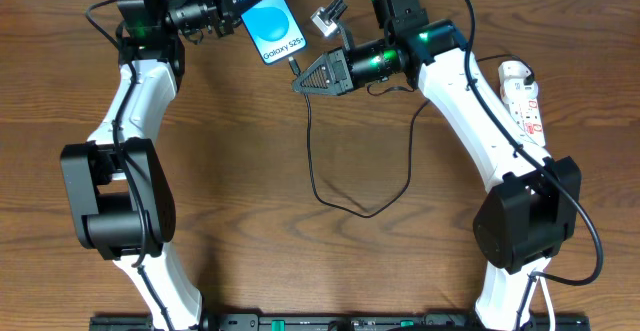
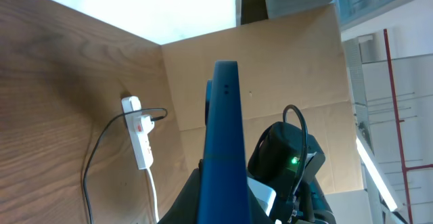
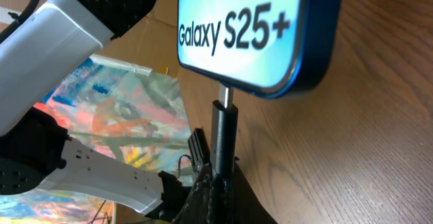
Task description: Plug charger to phone and switch on socket
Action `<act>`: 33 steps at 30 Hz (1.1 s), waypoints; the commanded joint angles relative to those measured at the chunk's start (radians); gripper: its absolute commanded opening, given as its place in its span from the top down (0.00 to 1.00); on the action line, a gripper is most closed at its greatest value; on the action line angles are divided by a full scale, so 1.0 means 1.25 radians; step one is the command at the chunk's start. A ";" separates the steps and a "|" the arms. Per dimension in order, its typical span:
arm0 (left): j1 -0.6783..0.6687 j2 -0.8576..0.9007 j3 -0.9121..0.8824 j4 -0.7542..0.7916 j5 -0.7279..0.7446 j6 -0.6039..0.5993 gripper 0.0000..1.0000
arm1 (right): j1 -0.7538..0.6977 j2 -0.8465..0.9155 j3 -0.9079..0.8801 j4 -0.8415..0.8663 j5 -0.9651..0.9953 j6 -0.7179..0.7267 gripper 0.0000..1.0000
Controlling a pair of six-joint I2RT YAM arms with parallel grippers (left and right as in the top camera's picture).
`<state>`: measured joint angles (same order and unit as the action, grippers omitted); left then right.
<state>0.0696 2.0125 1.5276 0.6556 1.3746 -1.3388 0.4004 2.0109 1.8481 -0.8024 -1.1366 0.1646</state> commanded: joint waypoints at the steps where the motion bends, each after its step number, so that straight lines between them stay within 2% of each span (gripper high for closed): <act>1: -0.007 -0.015 0.012 0.010 0.016 -0.008 0.93 | 0.001 -0.012 -0.001 0.006 -0.020 -0.019 0.99; 33: -0.025 -0.015 0.012 0.010 0.019 -0.006 0.93 | 0.001 -0.012 -0.001 -0.002 -0.020 -0.010 0.99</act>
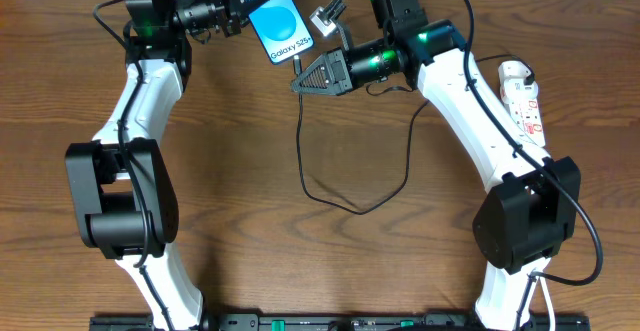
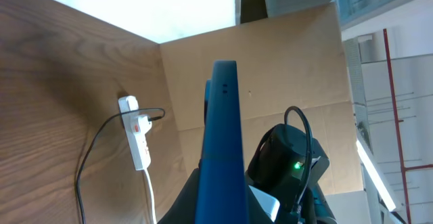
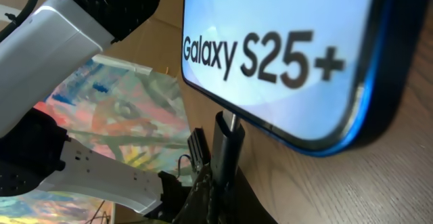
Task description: Plug charger to phone and switch on socket
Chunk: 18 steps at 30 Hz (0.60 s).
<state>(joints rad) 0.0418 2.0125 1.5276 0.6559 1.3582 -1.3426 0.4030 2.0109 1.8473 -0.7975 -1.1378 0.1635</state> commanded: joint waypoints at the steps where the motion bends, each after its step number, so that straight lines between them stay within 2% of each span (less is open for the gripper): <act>1: -0.002 -0.015 0.012 0.010 0.032 -0.001 0.93 | -0.001 -0.012 0.000 -0.009 -0.019 -0.010 0.99; 18: 0.000 -0.015 0.012 0.010 0.045 0.002 0.93 | -0.001 -0.012 0.000 -0.046 -0.038 -0.046 0.99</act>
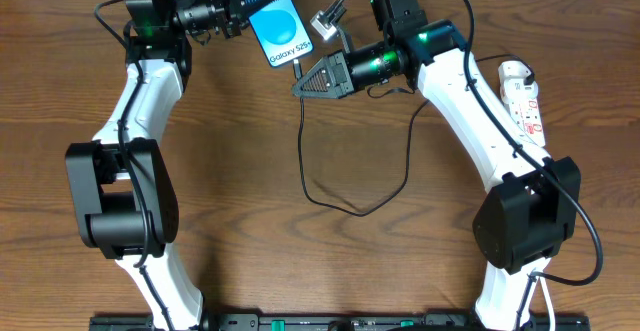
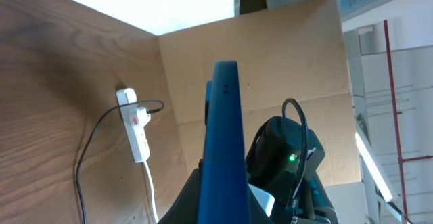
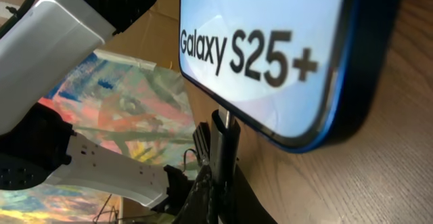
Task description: Plug charger to phone and switch on socket
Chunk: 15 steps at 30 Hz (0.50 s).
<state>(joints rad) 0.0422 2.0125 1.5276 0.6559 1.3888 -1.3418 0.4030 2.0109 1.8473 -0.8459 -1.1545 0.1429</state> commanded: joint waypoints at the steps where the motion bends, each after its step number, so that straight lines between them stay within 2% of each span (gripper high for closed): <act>1: 0.000 -0.015 0.012 0.010 0.023 0.001 0.93 | -0.001 -0.012 0.000 -0.010 -0.025 -0.029 0.99; 15: 0.000 -0.015 0.012 0.010 0.030 0.002 0.92 | 0.000 -0.012 0.000 -0.015 -0.049 -0.053 0.99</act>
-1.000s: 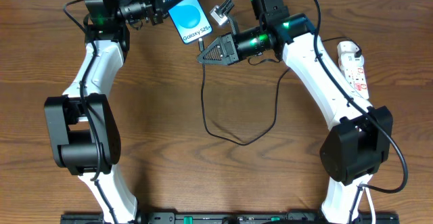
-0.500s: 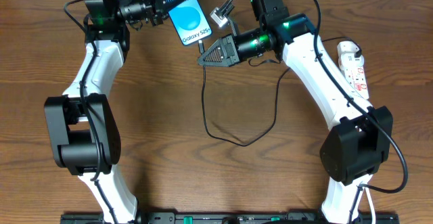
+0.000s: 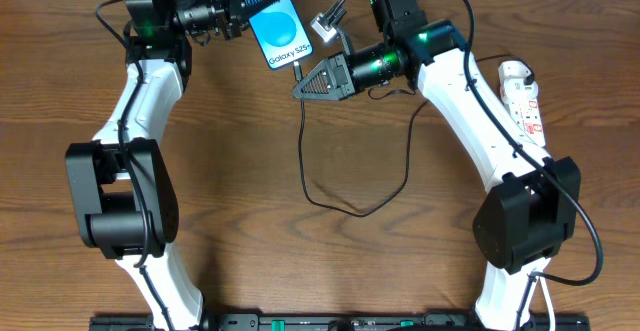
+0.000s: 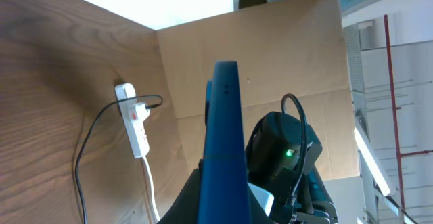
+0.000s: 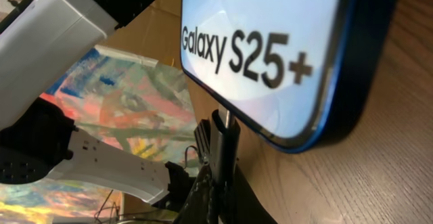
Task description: Plug charger to phone and switch on socket
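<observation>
The blue phone, its screen reading "Galaxy S25+", is held above the table's far edge with my left gripper shut on its upper end. In the left wrist view the phone shows edge-on between the fingers. My right gripper is shut on the black charger plug, whose metal tip meets the bottom edge of the phone. Its black cable loops over the table to the white power strip at the right, also seen as the strip in the left wrist view.
A grey connector block on a cable hangs beside the phone near my right arm. Brown cardboard stands behind the table's far edge. The wooden table stretches toward the near edge.
Hardly anything: the phone and the plug stay pressed together at the far edge, and both grippers keep their hold.
First the phone hung in my left gripper with the plug's tip at its bottom edge, held by my right gripper. Then the phone sat a little further toward the far right with the plug still against it, and both have stayed so.
</observation>
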Action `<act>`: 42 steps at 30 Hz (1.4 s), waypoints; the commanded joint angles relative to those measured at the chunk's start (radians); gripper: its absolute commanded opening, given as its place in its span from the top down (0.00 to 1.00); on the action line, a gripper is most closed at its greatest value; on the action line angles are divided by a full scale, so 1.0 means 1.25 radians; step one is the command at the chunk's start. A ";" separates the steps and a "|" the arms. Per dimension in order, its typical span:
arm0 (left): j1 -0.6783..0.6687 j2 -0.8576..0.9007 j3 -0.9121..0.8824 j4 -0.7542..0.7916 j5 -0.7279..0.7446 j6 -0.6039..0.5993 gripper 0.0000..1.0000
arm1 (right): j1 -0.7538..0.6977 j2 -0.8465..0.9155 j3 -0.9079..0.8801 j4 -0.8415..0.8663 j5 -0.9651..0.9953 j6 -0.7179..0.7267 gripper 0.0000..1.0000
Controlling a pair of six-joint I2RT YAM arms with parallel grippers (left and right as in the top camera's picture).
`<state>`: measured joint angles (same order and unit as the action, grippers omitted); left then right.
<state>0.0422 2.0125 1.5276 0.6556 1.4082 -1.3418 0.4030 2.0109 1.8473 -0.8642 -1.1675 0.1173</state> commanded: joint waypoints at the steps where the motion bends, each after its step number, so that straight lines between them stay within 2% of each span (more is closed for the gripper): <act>1: 0.000 -0.015 0.012 0.010 0.014 0.002 0.93 | 0.002 -0.012 0.000 -0.001 -0.043 -0.036 0.99; 42: 0.000 -0.015 0.012 0.010 0.058 0.016 0.92 | 0.023 -0.012 0.000 -0.042 -0.008 -0.072 0.99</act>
<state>0.0422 2.0125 1.5276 0.6559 1.4616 -1.3346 0.4358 2.0109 1.8473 -0.9161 -1.1698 0.0509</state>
